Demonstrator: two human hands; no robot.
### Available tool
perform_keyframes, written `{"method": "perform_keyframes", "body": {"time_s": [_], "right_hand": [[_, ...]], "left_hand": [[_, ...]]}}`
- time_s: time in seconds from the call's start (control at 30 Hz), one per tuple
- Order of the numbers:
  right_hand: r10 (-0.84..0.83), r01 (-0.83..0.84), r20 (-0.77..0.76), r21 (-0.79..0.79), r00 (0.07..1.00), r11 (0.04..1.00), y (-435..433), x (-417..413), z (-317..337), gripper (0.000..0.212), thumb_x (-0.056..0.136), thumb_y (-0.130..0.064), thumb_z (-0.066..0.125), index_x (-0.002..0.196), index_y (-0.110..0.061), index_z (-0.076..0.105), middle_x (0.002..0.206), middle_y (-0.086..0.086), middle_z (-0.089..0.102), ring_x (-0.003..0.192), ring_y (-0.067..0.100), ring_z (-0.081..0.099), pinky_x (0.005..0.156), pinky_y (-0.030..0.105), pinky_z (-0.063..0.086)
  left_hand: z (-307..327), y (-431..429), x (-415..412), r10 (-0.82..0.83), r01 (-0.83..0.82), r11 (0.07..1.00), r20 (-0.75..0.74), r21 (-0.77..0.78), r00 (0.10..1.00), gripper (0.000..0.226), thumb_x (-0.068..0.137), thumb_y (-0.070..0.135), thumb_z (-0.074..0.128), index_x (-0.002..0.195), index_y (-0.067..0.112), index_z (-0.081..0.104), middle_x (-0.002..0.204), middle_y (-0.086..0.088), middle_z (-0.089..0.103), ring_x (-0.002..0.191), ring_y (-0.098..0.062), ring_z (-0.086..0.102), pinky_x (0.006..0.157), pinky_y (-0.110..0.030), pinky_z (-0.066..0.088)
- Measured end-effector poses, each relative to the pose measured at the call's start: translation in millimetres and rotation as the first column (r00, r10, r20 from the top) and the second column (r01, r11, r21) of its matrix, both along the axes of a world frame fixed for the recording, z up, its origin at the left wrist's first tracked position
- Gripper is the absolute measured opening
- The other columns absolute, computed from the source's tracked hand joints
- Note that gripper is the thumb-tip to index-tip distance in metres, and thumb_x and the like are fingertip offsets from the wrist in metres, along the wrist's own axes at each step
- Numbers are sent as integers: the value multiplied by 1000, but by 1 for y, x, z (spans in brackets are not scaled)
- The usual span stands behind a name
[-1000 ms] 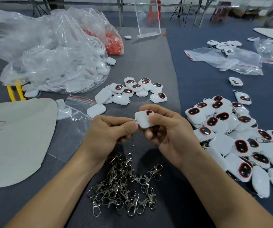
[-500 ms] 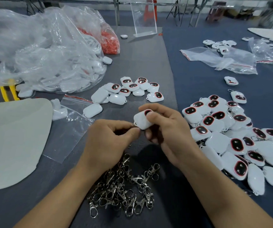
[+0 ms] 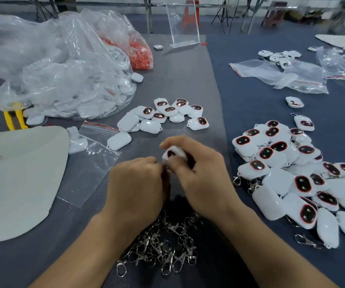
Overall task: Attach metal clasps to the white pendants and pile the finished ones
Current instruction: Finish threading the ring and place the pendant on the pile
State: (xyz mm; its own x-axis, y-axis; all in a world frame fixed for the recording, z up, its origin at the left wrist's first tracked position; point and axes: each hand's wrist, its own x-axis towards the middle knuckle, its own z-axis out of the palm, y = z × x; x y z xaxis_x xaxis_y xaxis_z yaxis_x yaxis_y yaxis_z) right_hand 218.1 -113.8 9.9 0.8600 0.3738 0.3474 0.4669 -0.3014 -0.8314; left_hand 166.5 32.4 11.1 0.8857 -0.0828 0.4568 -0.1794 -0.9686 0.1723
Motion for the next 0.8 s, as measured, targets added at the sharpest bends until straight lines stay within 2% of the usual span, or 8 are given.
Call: {"method": "perform_keyframes", "body": {"time_s": [0.13, 0.3, 0.37, 0.43, 0.5, 0.57, 0.7, 0.8], "right_hand": [[114, 187, -606, 410, 787, 893, -4, 13, 10, 26, 101, -3, 53, 97, -17, 74, 72, 2, 69, 45, 13, 48, 42, 22, 36], [370, 238, -745, 568, 555, 788, -8, 15, 15, 30, 99, -2, 51, 95, -11, 79, 70, 7, 67, 43, 12, 45, 41, 19, 36], [364, 246, -747, 567, 557, 786, -6, 15, 16, 28, 99, -1, 52, 96, -10, 77, 69, 6, 67, 43, 12, 46, 41, 19, 37], [196, 201, -661, 475, 724, 857, -4, 10, 15, 24, 98, -2, 56, 94, -15, 76, 69, 4, 66, 46, 11, 47, 44, 21, 38], [-61, 105, -258, 162, 964, 981, -1, -1, 11, 19, 94, -10, 61, 97, -24, 74, 66, -6, 63, 53, 5, 49, 52, 19, 41], [-59, 66, 73, -87, 996, 994, 4, -13, 7, 21, 92, -20, 59, 105, -34, 68, 66, -18, 59, 58, 0, 53, 58, 11, 40], [-103, 118, -170, 79, 980, 990, 2, -2, 9, 19, 95, -15, 61, 98, -29, 73, 66, -14, 61, 55, 5, 53, 55, 14, 39], [-26, 248, -542, 340, 840, 907, -2, 11, 15, 25, 95, -1, 57, 88, -15, 76, 62, -2, 62, 42, 9, 44, 42, 20, 34]], "left_hand": [[3, -5, 5, 47, -102, 823, -113, -559, 992, 13, 85, 36, 71, 75, 31, 78, 61, 7, 66, 58, -9, 60, 55, -31, 47], [6, -11, 10, -194, -124, 379, -209, -917, 958, 10, 82, 29, 80, 73, 28, 82, 50, 0, 52, 48, -10, 39, 48, -23, 34], [6, -9, 9, -163, -102, 441, -191, -892, 968, 11, 77, 35, 76, 72, 27, 82, 52, -5, 53, 50, -14, 41, 50, -30, 34], [4, -4, 8, -60, -44, 759, -137, -650, 989, 21, 77, 34, 69, 66, 18, 76, 54, -2, 58, 51, -17, 52, 52, -34, 38], [6, -3, 4, -15, 5, 985, -60, -172, 998, 24, 74, 30, 60, 58, 12, 65, 54, -2, 57, 52, -26, 57, 47, -34, 40], [8, -4, -2, -21, 21, 1000, -27, 2, 999, 16, 65, 25, 54, 52, 16, 55, 52, -1, 54, 46, -29, 55, 41, -30, 36], [2, -5, -5, 65, -64, 994, 13, -85, 998, 21, 78, 32, 63, 62, 19, 65, 58, 3, 55, 54, -24, 57, 47, -32, 38], [5, -12, -1, 72, -97, 862, -69, -497, 995, 18, 81, 46, 65, 81, 31, 76, 65, 11, 65, 63, -9, 62, 59, -35, 47]]}}
